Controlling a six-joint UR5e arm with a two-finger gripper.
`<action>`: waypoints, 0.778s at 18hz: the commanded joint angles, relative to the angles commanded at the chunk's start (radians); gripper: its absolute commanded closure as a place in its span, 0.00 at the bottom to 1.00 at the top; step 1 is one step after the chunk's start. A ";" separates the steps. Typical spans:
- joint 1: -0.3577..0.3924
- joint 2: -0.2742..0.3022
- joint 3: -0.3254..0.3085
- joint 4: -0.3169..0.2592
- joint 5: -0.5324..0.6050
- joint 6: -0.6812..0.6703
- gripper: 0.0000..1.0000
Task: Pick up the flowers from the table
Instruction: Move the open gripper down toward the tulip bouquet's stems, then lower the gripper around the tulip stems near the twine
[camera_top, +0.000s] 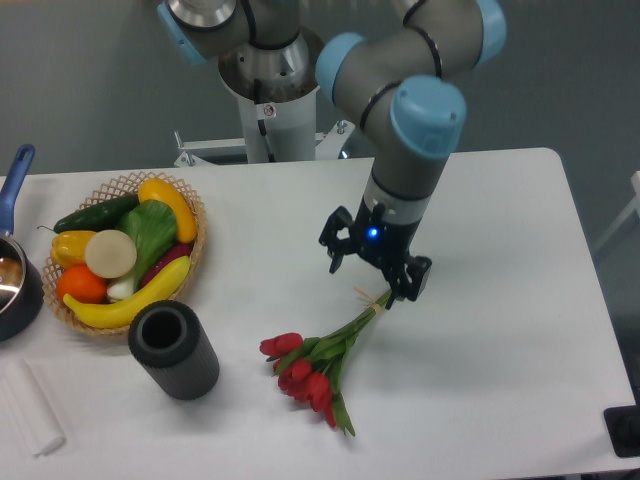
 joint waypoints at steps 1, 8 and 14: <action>-0.002 -0.006 -0.011 0.023 0.000 0.000 0.00; -0.003 -0.084 0.003 0.078 -0.002 0.003 0.00; -0.023 -0.123 -0.009 0.098 0.005 0.000 0.00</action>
